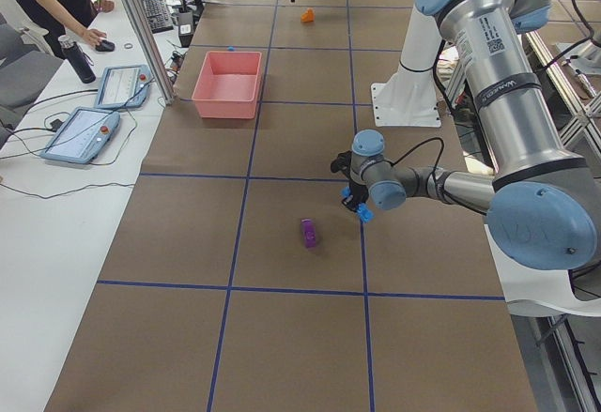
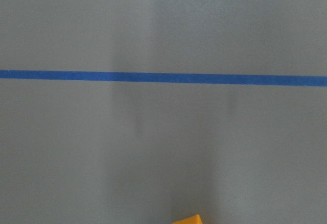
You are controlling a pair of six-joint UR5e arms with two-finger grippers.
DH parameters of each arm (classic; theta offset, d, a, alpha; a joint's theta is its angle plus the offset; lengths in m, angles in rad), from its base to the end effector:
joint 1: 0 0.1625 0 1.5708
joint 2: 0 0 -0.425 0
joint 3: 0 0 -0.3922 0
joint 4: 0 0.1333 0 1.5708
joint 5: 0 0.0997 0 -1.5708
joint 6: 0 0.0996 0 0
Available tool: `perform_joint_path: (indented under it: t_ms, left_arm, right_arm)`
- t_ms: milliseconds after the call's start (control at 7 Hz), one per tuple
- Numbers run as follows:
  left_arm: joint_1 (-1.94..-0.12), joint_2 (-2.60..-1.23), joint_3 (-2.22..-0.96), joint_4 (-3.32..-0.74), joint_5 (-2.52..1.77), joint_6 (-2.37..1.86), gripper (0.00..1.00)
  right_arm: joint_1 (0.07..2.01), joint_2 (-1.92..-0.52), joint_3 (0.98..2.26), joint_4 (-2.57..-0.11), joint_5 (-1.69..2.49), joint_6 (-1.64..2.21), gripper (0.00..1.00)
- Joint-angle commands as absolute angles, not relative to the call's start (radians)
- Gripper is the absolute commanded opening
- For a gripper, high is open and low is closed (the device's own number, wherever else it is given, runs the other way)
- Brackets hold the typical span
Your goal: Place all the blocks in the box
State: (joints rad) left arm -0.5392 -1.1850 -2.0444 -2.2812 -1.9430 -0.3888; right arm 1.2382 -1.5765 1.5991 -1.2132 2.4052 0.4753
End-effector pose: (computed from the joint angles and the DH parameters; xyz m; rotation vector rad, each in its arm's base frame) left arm 0.2649 -0.2716 0.5152 0.3776 0.8006 0.7499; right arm -0.1093 -0.4987 0.6037 0.0051 -0.8974 -0.0256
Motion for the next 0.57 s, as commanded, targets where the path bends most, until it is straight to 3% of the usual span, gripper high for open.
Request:
perform_joint_path:
  t_ms: [0,429]
  left_arm:
    - [-0.726,-1.534,-2.048,-1.948,-2.017,-0.390,0.00]
    - [-0.794,-1.912,-1.929,-1.769,-2.023,-0.551,0.00]
  right_arm:
    - [1.188,-1.584,1.595,-1.139,2.392,0.471,0.99]
    - [1.082,-1.660,1.597,-1.046,2.271,0.398,0.99]
